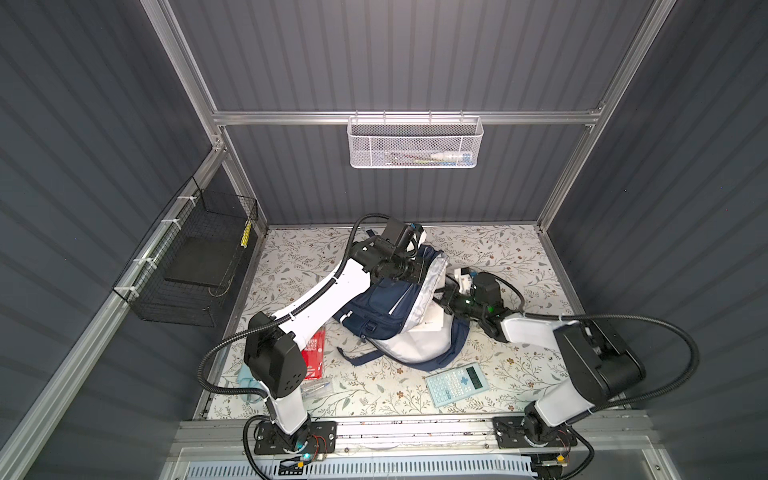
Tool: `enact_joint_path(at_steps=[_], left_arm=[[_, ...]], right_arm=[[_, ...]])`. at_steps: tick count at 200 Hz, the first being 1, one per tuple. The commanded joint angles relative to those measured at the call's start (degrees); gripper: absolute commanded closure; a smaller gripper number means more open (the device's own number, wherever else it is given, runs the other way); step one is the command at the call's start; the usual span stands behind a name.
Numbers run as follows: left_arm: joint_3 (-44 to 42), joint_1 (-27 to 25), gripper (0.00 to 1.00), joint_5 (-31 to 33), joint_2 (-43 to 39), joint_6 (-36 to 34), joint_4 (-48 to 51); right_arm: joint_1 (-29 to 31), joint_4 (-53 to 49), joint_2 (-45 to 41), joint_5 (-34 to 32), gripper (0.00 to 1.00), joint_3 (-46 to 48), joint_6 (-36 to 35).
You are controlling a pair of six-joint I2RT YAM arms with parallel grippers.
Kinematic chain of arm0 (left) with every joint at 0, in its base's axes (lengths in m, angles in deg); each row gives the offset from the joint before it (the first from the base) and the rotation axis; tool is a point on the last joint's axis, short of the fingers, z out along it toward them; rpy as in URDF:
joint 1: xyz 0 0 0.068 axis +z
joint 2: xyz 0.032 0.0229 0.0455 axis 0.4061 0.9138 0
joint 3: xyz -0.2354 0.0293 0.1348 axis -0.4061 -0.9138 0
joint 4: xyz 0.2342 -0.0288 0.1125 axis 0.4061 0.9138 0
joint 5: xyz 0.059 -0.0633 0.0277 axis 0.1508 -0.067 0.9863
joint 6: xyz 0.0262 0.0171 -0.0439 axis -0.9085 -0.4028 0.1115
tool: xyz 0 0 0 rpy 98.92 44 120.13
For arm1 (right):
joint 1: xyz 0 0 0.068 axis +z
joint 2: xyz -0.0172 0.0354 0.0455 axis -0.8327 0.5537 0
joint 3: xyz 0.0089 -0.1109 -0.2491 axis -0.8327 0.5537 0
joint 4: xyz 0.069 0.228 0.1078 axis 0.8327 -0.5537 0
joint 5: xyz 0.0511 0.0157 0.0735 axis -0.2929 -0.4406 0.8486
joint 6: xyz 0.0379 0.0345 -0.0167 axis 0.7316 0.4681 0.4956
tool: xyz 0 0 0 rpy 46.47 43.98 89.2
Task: Pack the student bag
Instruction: 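Insert the white book into the backpack with the right gripper while left holds opening, then release the book and withdraw the right gripper while the left releases the backpack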
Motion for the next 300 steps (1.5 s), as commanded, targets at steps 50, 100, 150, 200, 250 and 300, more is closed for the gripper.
enact_joint_path(at_steps=[50,100,150,200,250,300], left_arm=[[4.57,0.42,1.00,-2.67,0.44,3.13,-7.61],[-0.27,2.08,1.00,-2.67,-0.26,4.15,-11.01],[-5.56,2.44,1.00,-1.99,0.94,5.22,-15.73],[-12.81,2.36,0.96,-4.08,2.39,8.45,-22.97],[-17.10,2.37,0.29,-6.48,1.47,11.07,-26.50],[-26.09,5.05,0.00,-4.93,-10.81,13.39,-23.59]], right_arm=[[6.66,7.41,20.24,-11.89,0.96,-19.38,4.40],[5.04,1.26,15.31,-9.50,0.53,-15.72,2.32],[-1.90,-12.43,-2.42,-4.50,0.37,-3.80,-3.47],[-4.66,-41.62,-28.14,-11.68,0.27,4.19,-18.00],[-5.36,-60.45,-51.63,-20.52,0.01,5.86,-30.20],[3.18,-59.64,-54.55,-15.99,0.10,6.45,-25.82]])
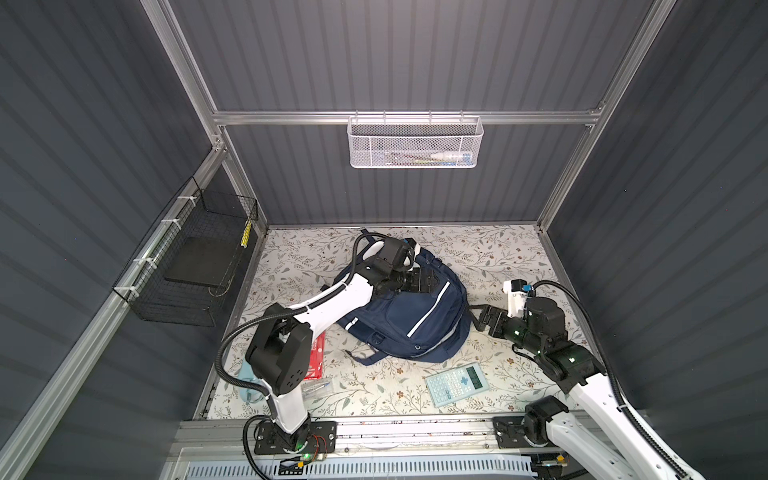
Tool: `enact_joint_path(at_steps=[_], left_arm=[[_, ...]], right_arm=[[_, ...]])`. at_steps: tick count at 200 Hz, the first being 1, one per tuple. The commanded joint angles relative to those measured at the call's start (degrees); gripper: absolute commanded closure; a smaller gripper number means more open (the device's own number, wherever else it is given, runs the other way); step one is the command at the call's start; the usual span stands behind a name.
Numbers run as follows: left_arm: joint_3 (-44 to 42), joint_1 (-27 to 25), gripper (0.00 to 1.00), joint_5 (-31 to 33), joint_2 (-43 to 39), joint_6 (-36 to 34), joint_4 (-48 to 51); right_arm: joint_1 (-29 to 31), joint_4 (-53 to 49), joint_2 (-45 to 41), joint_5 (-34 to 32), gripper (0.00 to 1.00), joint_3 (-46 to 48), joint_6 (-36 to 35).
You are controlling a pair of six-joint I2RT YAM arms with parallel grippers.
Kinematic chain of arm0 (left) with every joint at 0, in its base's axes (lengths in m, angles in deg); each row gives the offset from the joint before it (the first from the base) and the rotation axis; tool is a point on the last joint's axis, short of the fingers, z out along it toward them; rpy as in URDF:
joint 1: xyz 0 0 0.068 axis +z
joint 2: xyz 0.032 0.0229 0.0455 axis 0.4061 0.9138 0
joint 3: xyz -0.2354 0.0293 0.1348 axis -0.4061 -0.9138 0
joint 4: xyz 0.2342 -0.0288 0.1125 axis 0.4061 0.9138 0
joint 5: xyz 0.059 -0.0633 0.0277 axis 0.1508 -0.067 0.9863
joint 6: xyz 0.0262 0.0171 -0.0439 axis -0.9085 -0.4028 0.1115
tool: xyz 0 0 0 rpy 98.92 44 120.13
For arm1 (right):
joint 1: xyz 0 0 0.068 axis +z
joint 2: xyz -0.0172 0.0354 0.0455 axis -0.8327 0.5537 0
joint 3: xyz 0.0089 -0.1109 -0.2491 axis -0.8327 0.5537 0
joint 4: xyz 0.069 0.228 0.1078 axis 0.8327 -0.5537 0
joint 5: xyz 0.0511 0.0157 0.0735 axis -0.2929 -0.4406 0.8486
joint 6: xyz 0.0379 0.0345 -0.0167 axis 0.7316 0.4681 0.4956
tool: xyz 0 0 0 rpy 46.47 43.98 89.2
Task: Pack the student bag
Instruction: 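Release the book and withdraw the right gripper while the left releases the backpack, then grasp both sides of the navy backpack near its bottom with both grippers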
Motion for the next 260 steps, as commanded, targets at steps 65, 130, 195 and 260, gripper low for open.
enact_joint_path(at_steps=[65,130,195,260], left_arm=[[-29.85,8.22,0.00,4.61,-31.67,13.95,0.88],[-51.22,13.48,0.13,7.95,-40.36,32.14,-14.27],[-57.87,12.35,0.30,8.61,-26.86,39.90,-34.97],[-52.99,8.00,0.97,7.08,-17.88,41.80,-42.54]], right_arm=[[35.14,6.26,21.09,-20.63,0.21,-4.34,5.56],[39.36,11.51,44.93,-14.67,0.34,-16.31,4.13],[33.83,12.46,45.64,-14.44,0.37,-16.55,2.17],[42.06,16.64,43.96,-13.12,0.46,-15.11,-0.28]])
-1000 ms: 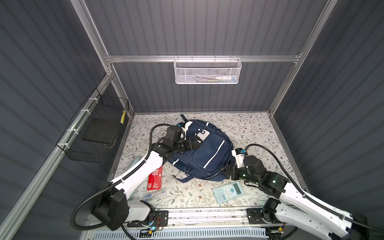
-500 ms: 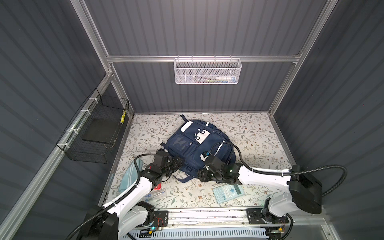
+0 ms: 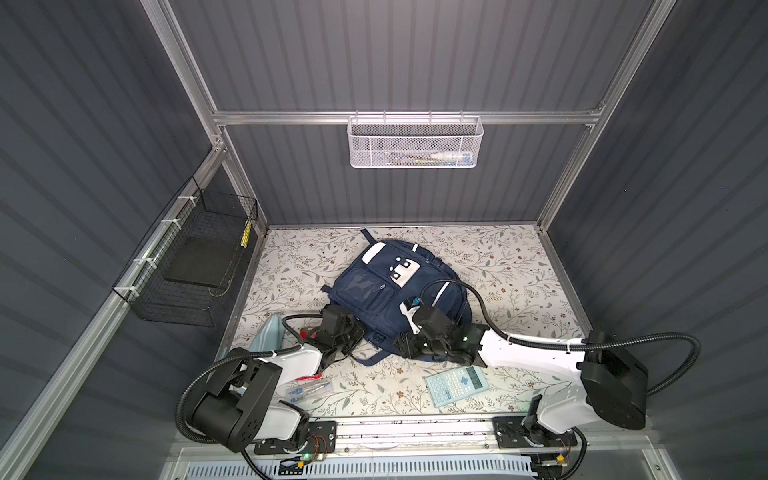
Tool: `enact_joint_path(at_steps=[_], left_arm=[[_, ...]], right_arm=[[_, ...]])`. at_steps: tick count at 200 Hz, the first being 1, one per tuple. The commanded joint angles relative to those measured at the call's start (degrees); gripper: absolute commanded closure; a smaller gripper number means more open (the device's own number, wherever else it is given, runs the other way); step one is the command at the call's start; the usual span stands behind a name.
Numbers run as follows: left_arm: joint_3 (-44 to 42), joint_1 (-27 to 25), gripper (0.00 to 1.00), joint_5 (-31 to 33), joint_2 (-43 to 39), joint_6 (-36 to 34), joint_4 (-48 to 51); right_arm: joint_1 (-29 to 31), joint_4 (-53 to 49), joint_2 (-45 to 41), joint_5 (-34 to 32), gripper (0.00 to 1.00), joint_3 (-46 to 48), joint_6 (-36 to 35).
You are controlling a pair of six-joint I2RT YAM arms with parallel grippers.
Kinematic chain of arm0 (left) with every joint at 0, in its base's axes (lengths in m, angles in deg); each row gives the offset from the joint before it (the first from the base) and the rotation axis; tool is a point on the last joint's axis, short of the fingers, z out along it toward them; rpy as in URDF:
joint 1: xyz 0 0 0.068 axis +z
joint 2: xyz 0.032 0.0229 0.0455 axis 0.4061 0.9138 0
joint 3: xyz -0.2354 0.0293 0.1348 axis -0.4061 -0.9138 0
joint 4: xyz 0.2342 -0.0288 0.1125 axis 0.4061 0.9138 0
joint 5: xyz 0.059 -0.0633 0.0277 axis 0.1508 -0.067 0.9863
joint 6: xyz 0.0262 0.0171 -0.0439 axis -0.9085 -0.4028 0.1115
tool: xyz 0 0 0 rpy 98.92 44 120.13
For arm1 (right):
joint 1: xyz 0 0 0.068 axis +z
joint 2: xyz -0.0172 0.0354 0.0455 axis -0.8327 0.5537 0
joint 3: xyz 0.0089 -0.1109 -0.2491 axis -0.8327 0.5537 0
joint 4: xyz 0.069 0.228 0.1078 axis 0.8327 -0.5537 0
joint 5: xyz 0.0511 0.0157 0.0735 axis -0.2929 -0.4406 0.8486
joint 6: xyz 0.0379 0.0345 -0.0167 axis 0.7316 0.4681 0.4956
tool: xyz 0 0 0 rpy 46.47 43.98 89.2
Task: Pack the student bag
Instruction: 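Grasp both sides of the navy backpack near its bottom with both grippers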
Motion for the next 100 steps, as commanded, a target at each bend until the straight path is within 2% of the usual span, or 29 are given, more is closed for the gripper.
enact_joint_path(at_steps=[1,29,41,58,100], left_arm=[[2.66,-3.29,0.97,-0.83,0.83,3.11,-6.50],[3.85,-6.36,1.00,-1.18,-1.17,6.08,-9.74],[5.58,-7.56,1.00,-0.08,-3.63,5.12,-5.81],[6.65,-7.98,1.00,1.98,-7.17,4.47,-2.31],[6.78,-8.91,1.00,-0.38,-7.12,7.86,-5.70]], right_arm=[[2.78,0.87,-0.13,-0.63,0.46,0.28,-0.72],[3.49,0.89,2.85,-1.48,0.51,-0.72,0.07],[3.45,0.19,3.45,-4.05,0.51,-1.34,-0.17],[2.62,-3.40,4.20,-8.80,0.48,-2.99,-0.12],[2.61,-0.02,6.81,-9.44,0.40,-4.81,-3.54]])
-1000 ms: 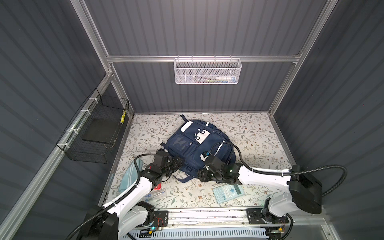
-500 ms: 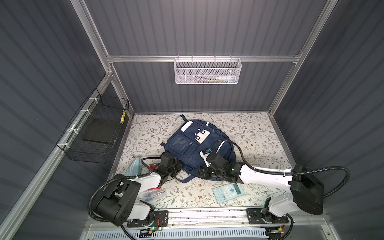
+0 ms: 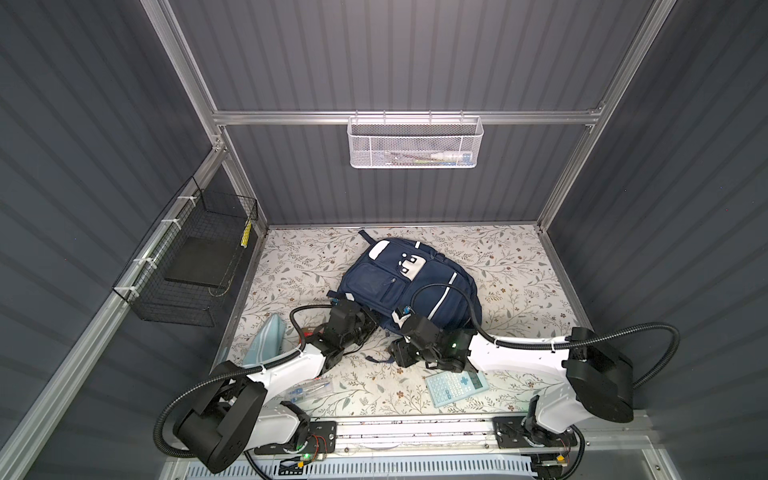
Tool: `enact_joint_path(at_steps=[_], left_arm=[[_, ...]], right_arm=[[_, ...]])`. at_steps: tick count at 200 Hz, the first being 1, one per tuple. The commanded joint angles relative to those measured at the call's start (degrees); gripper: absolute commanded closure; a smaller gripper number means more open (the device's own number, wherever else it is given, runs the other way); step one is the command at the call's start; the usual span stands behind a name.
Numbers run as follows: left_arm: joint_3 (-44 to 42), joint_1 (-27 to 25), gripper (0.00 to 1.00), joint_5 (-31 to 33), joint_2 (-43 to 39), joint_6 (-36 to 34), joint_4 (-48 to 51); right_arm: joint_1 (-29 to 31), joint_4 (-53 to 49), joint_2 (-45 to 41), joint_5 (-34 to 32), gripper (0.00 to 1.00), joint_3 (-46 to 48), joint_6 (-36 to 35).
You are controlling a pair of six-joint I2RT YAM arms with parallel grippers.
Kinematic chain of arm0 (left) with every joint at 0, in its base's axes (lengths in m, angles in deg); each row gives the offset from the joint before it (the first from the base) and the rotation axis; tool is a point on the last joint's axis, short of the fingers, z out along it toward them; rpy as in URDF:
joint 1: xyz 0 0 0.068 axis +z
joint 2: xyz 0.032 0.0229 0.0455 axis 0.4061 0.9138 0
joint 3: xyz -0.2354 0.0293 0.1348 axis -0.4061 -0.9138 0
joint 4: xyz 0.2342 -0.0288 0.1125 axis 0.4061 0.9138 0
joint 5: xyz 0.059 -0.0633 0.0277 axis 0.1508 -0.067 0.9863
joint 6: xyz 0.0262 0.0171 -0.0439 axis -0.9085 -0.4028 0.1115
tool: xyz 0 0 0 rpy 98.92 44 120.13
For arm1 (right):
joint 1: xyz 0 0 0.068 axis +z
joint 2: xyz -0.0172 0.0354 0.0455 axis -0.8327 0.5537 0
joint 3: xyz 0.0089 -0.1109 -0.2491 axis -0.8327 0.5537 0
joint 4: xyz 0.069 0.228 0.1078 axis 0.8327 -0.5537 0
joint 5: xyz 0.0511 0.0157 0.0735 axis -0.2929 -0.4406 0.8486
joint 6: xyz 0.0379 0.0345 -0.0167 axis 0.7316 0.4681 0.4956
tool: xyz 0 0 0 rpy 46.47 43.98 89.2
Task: Pack the student bag
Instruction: 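Grasp both sides of the navy backpack near its bottom with both grippers, then lift and stand the backpack upright with both grippers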
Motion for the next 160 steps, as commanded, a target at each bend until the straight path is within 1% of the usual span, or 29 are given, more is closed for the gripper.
enact_joint_path(at_steps=[1,21,38,49,67,77,89,96,97,98,99,101,105,106,108,110,119,138,153,160], left_arm=[[2.01,-1.34,1.00,-3.10,-0.22,2.72,-6.01],[0.84,-2.25,1.00,-3.17,0.29,4.55,-7.92],[0.44,-3.01,1.00,-2.82,-0.31,4.99,-7.82],[0.52,-3.31,1.00,-2.98,-0.90,5.17,-7.62],[0.77,-3.34,1.00,-3.79,-2.12,5.05,-6.44],[1.05,-3.34,1.00,-3.97,-3.02,4.41,-4.15],[0.61,-3.34,1.00,-4.08,-3.75,4.29,-3.07],[0.00,-3.34,1.00,-4.07,-4.08,4.52,-2.97],[-0.09,-3.34,1.00,-4.07,-4.19,4.49,-2.93],[-0.18,-3.34,1.00,-4.07,-4.21,4.56,-2.91],[-0.26,-3.34,1.00,-4.07,-4.25,4.60,-2.86],[-0.37,-3.34,1.00,-3.94,-4.29,4.63,-2.86],[-0.64,-3.28,1.00,-3.49,-4.54,4.64,-2.66],[-0.71,-3.22,1.00,-3.48,-4.60,4.64,-2.60],[-0.86,-3.16,1.00,-3.29,-4.75,4.64,-2.42],[-0.98,-3.12,1.00,-3.18,-4.83,4.64,-2.27],[-1.42,-2.76,1.00,-2.38,-5.33,4.44,-2.23],[-0.54,-1.27,1.00,-2.03,-5.40,2.12,-0.17],[-0.50,0.47,1.00,-2.70,-5.03,1.56,-0.36],[-0.61,1.42,1.00,-3.29,-4.64,1.45,-1.20]], right_arm=[[0.38,1.67,2.04,-3.52,0.39,-2.55,-1.84],[0.34,3.85,3.71,-9.88,0.35,-3.41,-0.39],[0.27,5.21,5.67,-13.73,0.35,-5.08,-0.48],[0.13,4.81,7.62,-16.73,0.37,-6.76,-0.34],[-0.46,4.94,9.63,-21.01,0.45,-8.13,-1.85],[-1.18,8.34,9.39,-20.67,0.51,-7.02,-2.83],[-1.64,10.92,8.78,-20.27,0.61,-6.44,-4.15],[-1.77,10.57,8.40,-20.36,0.70,-6.87,-4.72],[-1.83,10.51,8.25,-20.32,0.73,-6.97,-4.89],[-1.83,10.51,8.25,-20.32,0.73,-6.97,-4.89],[-1.85,10.39,8.14,-20.27,0.75,-6.99,-5.07],[-1.85,10.40,8.08,-20.26,0.76,-7.04,-5.19],[-1.86,10.13,7.75,-19.90,0.82,-7.15,-5.42],[-1.97,9.94,7.51,-19.64,0.85,-7.17,-5.53],[-1.95,9.82,7.41,-19.51,0.86,-7.17,-5.55],[-2.01,9.51,7.17,-18.95,0.90,-7.09,-5.57],[-2.03,8.83,6.10,-17.64,1.00,-6.56,-5.58],[-2.64,4.49,3.74,-15.83,1.00,-5.11,-4.63],[-4.43,1.54,1.63,-8.39,1.00,-3.30,-4.06],[-4.66,0.29,0.61,-6.44,1.00,-2.16,-3.85]])
